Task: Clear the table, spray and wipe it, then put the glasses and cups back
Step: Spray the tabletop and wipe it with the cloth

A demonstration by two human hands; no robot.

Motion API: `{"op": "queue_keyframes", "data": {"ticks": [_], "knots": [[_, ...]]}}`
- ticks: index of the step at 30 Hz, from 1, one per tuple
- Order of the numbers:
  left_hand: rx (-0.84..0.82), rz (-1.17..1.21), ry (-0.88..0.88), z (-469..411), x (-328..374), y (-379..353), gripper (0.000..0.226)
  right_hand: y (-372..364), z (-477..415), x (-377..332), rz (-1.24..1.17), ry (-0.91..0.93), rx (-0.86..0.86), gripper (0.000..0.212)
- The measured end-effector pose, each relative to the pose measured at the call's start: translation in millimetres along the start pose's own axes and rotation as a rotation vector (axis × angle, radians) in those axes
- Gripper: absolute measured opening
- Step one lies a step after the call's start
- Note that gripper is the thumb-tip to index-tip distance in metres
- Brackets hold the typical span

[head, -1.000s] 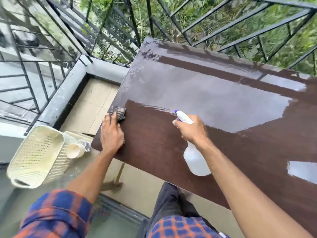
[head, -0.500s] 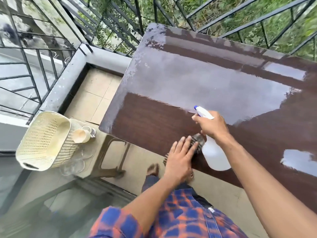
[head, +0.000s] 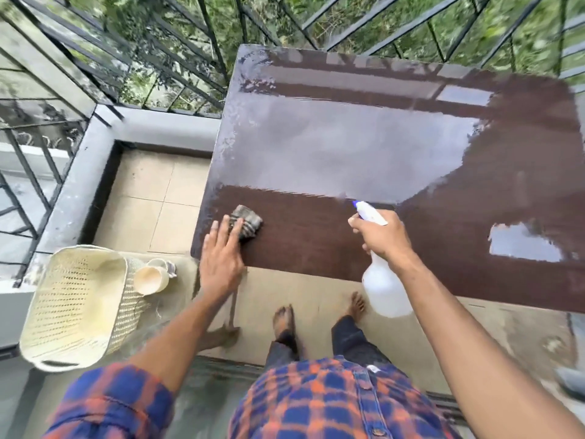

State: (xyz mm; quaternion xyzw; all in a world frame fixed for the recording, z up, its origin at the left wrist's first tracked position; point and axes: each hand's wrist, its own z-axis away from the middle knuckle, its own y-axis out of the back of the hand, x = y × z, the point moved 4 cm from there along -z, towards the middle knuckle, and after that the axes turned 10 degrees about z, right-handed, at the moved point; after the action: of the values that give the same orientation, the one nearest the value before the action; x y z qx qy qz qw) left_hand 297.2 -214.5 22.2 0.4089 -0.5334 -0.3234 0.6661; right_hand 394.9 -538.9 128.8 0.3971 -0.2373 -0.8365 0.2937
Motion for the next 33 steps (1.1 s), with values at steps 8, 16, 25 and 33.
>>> {"op": "queue_keyframes", "data": {"ticks": [8,16,25,33], "knots": [[-0.004,0.051,0.083,8,0,-3,0.054,-62,33,-33,0.04,0.048,-0.102,0.019],[0.15,0.159,0.447,11,16,-5,0.055,-81,24,-87,0.133,0.166,-0.145,0.017],[0.238,0.171,0.605,-23,-3,9,0.054,-98,-3,-135,0.318,0.327,-0.291,0.016],[0.221,0.072,0.446,-65,-9,9,0.054,-103,-37,-166,0.404,0.356,-0.294,0.027]]}}
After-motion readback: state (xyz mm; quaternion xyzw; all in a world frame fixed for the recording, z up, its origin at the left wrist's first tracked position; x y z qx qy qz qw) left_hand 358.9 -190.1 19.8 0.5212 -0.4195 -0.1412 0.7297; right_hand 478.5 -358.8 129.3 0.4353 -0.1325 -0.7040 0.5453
